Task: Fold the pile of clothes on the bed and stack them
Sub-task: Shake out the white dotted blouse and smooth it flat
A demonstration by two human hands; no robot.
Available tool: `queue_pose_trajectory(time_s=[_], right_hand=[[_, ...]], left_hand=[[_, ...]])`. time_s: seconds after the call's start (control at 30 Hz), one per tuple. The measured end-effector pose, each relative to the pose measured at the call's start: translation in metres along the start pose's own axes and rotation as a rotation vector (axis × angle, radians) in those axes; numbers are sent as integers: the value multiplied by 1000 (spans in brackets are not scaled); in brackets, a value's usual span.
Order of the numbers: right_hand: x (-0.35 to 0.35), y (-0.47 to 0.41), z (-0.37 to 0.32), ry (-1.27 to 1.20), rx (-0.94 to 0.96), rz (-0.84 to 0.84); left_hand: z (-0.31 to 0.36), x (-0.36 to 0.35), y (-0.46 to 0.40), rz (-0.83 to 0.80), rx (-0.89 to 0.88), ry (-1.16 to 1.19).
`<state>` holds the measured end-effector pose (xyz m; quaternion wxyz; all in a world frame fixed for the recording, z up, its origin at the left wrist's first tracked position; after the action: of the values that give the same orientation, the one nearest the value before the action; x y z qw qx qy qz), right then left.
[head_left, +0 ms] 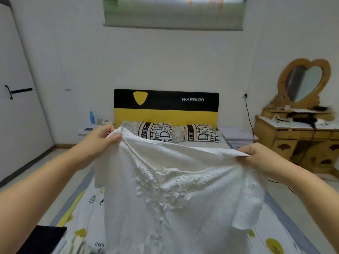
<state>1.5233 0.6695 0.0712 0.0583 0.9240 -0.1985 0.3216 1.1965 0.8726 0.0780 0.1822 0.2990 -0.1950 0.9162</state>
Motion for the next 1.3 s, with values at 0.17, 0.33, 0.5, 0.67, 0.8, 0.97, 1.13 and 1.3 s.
queue_pose_trajectory(time_s=[0.17,0.33,0.5,0.67,0.8,0.97,1.13,1.3], right_hand=[[-12,10,35,100,17,226],[-34,32,55,99,15,201],[-40,54,51,163,36,91],[-19,57,38,223,68,19],[-12,25,31,210,102,-9],[-77,-40,96,183,-89,-142],[-177,-80,216,227,-295,-268],[-255,-106,308,268,-328,-265]], left_hand=[[-23,-34,23,-23,22,-141],[-39,-50,52,-227,72,-345],[-54,-56,81,-470,186,-383],[-30,-42,82,-461,161,-300],[-30,-41,55,-339,178,-313],[-94,-110,25,-303,225,-459],[-211,-209,23,-355,323,-598],[-300,-281,25,-350,388,-589]])
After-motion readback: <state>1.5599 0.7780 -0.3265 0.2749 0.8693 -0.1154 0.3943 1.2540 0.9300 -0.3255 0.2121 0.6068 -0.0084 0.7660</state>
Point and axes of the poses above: each hand's wrist, its own y-axis away from the middle knuckle, its own x-axis out of the back of the hand, z = x × y, the point moved 8 cm from there along -y, towards the middle knuckle, and after that the axes turned 14 degrees about -y, right-handed, at the moved point
